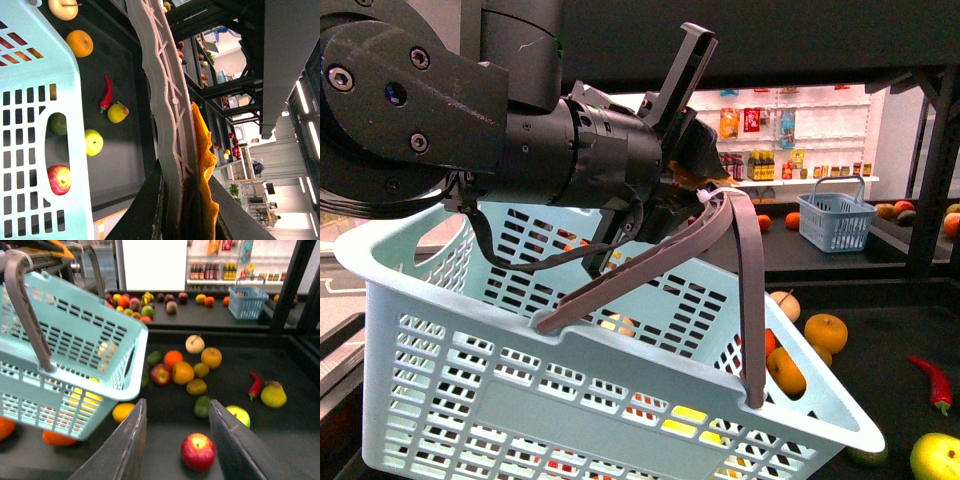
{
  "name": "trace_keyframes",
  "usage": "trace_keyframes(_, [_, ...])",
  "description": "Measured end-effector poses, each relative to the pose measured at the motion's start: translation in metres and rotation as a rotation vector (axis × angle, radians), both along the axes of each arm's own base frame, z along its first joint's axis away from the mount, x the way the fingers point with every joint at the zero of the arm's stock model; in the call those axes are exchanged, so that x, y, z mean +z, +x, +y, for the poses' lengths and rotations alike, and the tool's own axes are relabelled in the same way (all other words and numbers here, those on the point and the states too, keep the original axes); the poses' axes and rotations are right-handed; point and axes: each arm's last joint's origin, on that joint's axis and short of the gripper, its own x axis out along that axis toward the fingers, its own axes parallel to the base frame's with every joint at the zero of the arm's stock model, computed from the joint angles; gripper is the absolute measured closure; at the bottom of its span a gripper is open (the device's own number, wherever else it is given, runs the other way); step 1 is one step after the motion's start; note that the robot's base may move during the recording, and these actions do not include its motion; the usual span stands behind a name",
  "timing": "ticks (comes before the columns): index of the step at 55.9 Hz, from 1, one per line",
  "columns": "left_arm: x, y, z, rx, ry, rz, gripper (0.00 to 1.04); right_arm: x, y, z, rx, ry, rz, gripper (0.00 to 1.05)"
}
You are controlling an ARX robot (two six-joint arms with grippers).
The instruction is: Pick lemon from shelf
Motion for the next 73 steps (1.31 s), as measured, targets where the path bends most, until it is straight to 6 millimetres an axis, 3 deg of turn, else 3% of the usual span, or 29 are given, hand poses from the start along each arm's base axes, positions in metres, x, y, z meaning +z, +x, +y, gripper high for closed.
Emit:
trace_keyframes(8, [0.0,0.0,0.0,-0.002,0.0,0.0,0.91,0.0,0.0,-0.01,0.021,0.0,-0.01,0.99])
trace_keyframes(17, [0.0,0.0,0.0,-0.002,0.0,0.0,0.91,0.001,0.0,-0.015,-0.008,-0.003,-0.014,1.02])
trace_keyframes(18, [0.0,0.0,0.0,-0.002,0.0,0.0,0.91,0.001,0.0,-0.015,-0.009,-0.003,-0.013,0.99])
trace_keyframes(19, [0.0,0.0,0.0,-0.004,0.0,0.0,0.91,0.004,0.001,-0.016,-0.112,-0.006,-0.044,0.52])
trace_keyframes(25, [0.0,0.0,0.0,0.0,0.0,0.0,0.91,0.012,0.009,-0.021,-0.279,0.013,-0.089,0.35])
trace_keyframes(32, [0.0,0.0,0.0,-0.004,0.0,-0.001,0.91,0.03,0.032,-0.035,-0.291,0.034,-0.091,0.15])
trace_keyframes(35, [0.0,0.0,0.0,-0.004,0.0,0.0,0.91,0.044,0.05,-0.043,-0.26,0.059,-0.065,0.06])
trace_keyframes(39, [0.0,0.0,0.0,-0.004,0.0,0.0,0.91,0.057,0.075,-0.052,-0.206,0.075,-0.024,0.08])
trace_keyframes(49, [0.0,0.0,0.0,-0.004,0.0,0.0,0.91,0.061,0.157,-0.074,-0.041,0.137,0.187,0.07])
trace_keyframes(55, [0.0,0.0,0.0,-0.005,0.0,-0.001,0.91,0.043,0.211,-0.09,0.017,0.157,0.3,0.07])
trace_keyframes(63, [0.0,0.0,0.0,-0.004,0.0,-0.001,0.91,0.014,0.268,-0.101,0.114,0.149,0.409,0.07])
trace_keyframes(73, [0.0,0.0,0.0,-0.004,0.0,0.0,0.91,-0.036,0.31,-0.104,0.176,0.087,0.511,0.07])
